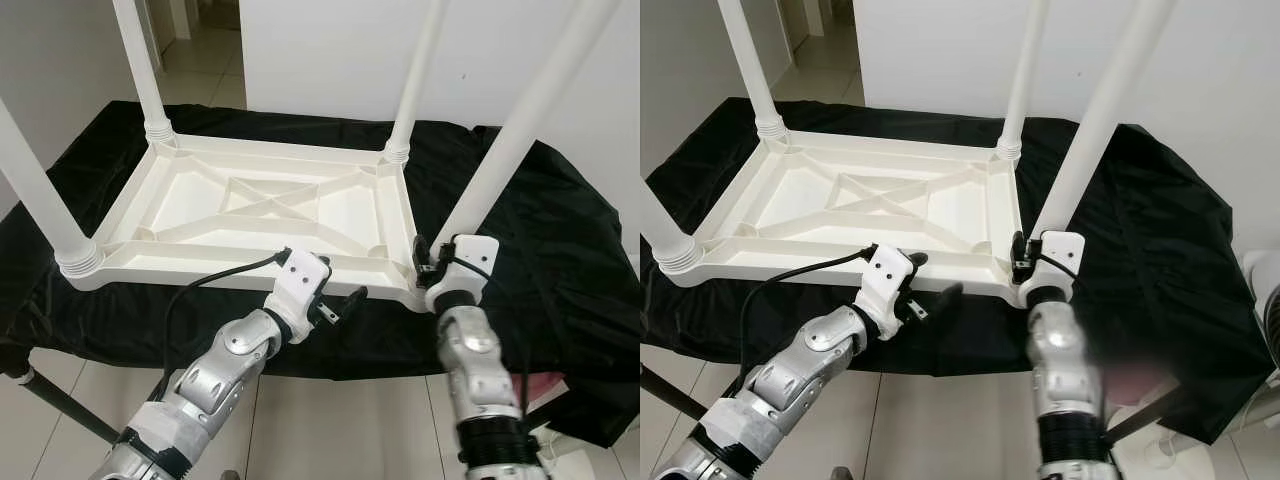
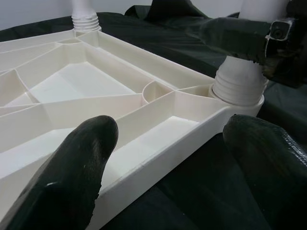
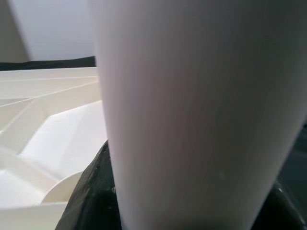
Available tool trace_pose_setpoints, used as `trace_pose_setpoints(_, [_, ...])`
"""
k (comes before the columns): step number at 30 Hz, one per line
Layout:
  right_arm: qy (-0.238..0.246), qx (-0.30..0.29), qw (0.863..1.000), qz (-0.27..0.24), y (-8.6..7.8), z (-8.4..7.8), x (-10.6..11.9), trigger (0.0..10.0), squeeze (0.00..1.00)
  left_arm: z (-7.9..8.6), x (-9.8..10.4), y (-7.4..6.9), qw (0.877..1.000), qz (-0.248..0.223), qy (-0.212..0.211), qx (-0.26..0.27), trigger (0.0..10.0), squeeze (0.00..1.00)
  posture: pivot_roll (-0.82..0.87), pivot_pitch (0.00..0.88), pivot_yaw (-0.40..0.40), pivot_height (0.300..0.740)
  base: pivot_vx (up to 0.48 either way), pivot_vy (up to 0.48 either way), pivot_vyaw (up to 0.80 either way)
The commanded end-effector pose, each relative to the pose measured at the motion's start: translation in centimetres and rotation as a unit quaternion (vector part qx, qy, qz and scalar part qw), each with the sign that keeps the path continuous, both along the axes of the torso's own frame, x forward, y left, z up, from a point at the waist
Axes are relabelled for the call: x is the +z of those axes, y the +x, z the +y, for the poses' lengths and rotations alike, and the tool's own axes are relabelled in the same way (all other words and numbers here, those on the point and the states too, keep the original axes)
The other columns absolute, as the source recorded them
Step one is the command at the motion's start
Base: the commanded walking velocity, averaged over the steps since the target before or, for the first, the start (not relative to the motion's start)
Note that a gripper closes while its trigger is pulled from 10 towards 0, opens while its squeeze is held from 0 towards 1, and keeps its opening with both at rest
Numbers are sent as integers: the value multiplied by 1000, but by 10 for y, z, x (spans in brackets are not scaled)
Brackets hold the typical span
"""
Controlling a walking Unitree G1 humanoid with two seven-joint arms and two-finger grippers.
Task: Building children table
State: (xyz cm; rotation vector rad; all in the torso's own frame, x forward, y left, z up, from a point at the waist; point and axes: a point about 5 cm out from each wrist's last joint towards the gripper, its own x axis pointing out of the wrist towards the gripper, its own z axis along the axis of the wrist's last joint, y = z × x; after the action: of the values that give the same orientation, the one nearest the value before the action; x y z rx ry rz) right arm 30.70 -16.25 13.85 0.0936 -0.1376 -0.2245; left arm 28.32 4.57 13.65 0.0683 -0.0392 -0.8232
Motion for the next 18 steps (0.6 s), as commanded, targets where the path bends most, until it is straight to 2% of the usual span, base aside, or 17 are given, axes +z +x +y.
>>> trace_pose_setpoints(1, [22,-67,997,28,-7,-20,-12,10000,0,-5,-3,-5,997,7,17,-80,10000,0,11,0,-58,740,0,0,0])
trace_pose_setpoints(3, [35,-79,996,25,-9,-16,-10,10000,0,-5,-3,-6,997,4,16,-80,10000,0,10,0,-56,740,0,0,0])
trace_pose_setpoints(5, [36,-64,997,15,-8,-10,-6,10000,0,-6,-3,-6,997,10,12,-80,10000,0,6,0,-55,740,0,0,0])
trace_pose_setpoints(11, [33,-54,998,4,-7,-14,-2,10000,0,-6,-2,-3,997,24,10,-76,10000,0,4,0,-53,740,0,0,0])
trace_pose_setpoints(12, [31,-52,998,-1,-6,-14,-1,10000,114,-6,-2,-3,997,26,9,-75,10000,0,4,0,-53,740,0,0,0])
trace_pose_setpoints(13, [31,-52,998,-1,-6,-14,-1,10000,114,-6,-2,-3,997,26,9,-75,10000,0,4,0,-53,740,0,0,0])
trace_pose_setpoints(14, [34,-44,998,-11,-7,-13,2,10000,1000,-5,-2,-2,997,27,9,-74,10000,0,4,0,-53,740,0,0,0])
trace_pose_setpoints(18, [16,-12,999,-34,-7,-18,9,10000,1000,-4,-2,-2,997,27,10,-70,10000,0,-2,0,-52,740,0,0,0])
